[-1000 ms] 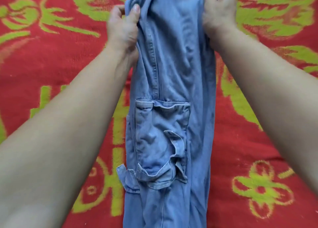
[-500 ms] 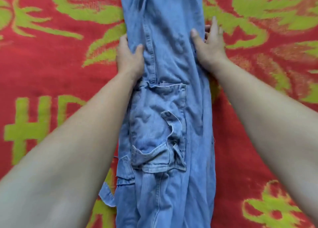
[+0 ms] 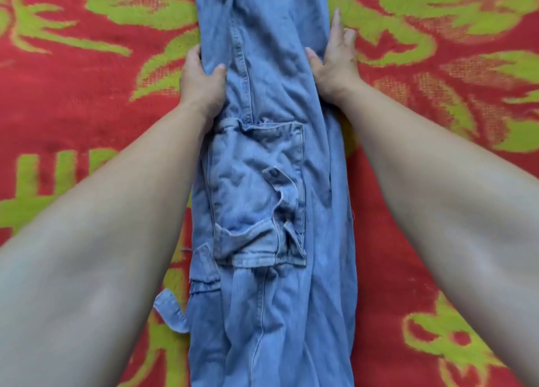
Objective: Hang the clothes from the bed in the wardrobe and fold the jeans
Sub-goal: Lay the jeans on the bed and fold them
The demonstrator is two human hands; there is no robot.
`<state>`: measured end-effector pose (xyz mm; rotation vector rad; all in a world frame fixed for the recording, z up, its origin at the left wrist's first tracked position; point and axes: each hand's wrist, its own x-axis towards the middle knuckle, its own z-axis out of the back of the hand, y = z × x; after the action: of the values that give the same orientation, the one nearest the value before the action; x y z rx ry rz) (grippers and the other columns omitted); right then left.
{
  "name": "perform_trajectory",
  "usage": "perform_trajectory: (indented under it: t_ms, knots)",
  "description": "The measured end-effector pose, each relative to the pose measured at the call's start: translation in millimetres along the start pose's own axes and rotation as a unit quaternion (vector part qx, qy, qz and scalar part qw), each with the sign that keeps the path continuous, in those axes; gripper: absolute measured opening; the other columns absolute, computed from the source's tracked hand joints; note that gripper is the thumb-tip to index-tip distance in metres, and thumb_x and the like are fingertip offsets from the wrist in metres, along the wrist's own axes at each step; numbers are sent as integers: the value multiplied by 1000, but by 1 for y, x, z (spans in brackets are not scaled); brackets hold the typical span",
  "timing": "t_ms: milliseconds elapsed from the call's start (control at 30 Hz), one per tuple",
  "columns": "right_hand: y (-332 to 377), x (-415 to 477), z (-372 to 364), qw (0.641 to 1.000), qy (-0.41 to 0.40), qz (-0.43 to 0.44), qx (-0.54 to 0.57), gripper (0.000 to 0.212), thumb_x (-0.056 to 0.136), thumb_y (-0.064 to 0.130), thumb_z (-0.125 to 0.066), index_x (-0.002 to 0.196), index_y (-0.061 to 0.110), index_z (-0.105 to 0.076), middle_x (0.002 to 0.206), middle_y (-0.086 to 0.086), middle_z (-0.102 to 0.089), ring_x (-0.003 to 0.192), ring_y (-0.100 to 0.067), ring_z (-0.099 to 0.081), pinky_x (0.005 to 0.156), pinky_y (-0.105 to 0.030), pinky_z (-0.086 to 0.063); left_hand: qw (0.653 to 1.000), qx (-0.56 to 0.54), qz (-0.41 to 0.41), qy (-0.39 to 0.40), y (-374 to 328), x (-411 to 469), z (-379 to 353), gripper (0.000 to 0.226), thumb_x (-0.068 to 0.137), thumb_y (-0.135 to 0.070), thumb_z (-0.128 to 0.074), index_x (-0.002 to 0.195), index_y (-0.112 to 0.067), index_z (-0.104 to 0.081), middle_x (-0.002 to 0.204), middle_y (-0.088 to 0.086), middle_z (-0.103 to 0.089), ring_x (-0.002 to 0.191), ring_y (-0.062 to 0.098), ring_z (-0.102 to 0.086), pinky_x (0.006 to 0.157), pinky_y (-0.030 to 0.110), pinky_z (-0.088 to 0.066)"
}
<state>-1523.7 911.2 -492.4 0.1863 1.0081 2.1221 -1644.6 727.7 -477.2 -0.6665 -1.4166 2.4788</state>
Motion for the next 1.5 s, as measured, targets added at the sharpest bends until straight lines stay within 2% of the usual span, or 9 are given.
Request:
perform_trajectory:
  t_ms: [233, 400, 500, 633, 833, 1133, 1300, 1400, 1500]
  knots:
    - [-14, -180, 4, 994, -17, -89, 62, 76, 99, 33, -58, 156, 3, -19, 160, -15, -24, 149, -25, -24, 121, -30, -17, 997, -18, 74, -1, 35, -137, 33, 70, 93, -42, -64, 147, -7, -36, 148, 6, -45, 135, 12, -43, 107, 19, -34]
    - [-41, -339, 8, 975, -58, -186, 105, 61, 95, 41, -63, 143, 8, -45, 135, -8, -47, 101, -5, -60, 90, -6, -39, 993, 75, 87, -37, 87, -303, 63, 53, 92, -42, -64, 133, -10, -52, 131, 7, -55, 122, 21, -52, 107, 35, -39]
    - [-56, -419, 7, 965, 0, -248, 90, 61, 93, 49, -62, 139, 12, -47, 114, -4, -59, 79, 0, -58, 88, -23, -47, 980, 145, 130, -41, 107, -393, 73, 67, 86, -48, -69, 137, -12, -46, 139, 10, -44, 129, 23, -42, 111, 37, -33]
    - [-63, -504, 6, 951, 108, -281, 76, 70, 93, 59, -55, 146, 19, -35, 92, 4, -62, 89, -16, -62, 86, -38, -48, 967, 187, 163, -53, 120, -481, 77, 61, 80, -52, -68, 129, -20, -52, 134, 6, -38, 128, 26, -36, 111, 43, -31]
    - [-57, -559, 8, 898, 213, -344, 172, 62, 95, 66, -34, 145, 29, -41, 137, -5, -55, 126, -30, -51, 107, -55, -42, 967, 86, 229, 73, 116, -510, 76, 58, 73, -63, -69, 118, -31, -52, 84, -7, -61, 79, 12, -60, 73, 29, -46]
    - [-45, -630, 26, 980, 194, -37, 3, 112, 72, 37, -71, 156, 34, 2, 161, -6, -3, 150, -28, -16, 116, -42, -25, 873, -358, 328, -50, 106, -543, 105, 10, 93, -7, -63, 100, -11, -57, 72, 3, -66, 59, 11, -64, 58, 26, -56]
    - [-39, -623, 21, 993, 61, -89, 49, 59, 94, 17, -54, 150, 22, -38, 134, -7, -58, 119, -27, -56, 97, -33, -41, 944, -46, 322, -55, 146, -570, 103, 32, 91, -25, -65, 116, -11, -50, 110, 11, -60, 81, 22, -56, 74, 36, -54]
    - [-53, -620, 20, 930, -44, -258, 260, 36, 100, 17, -44, 135, 21, -55, 123, -3, -66, 107, -26, -64, 85, -28, -50, 937, -26, 349, 0, 159, -573, 89, 54, 81, -46, -74, 118, -11, -57, 113, 4, -63, 93, 20, -58, 91, 43, -51]
    - [-79, -629, 25, 748, -94, -477, 453, 28, 105, 5, -31, 125, 12, -50, 128, -25, -60, 84, -33, -68, 55, -35, -60, 952, -7, 304, 34, 168, -576, 65, 22, 85, -20, -68, 104, -9, -67, 102, 7, -70, 94, 25, -65, 87, 37, -53]
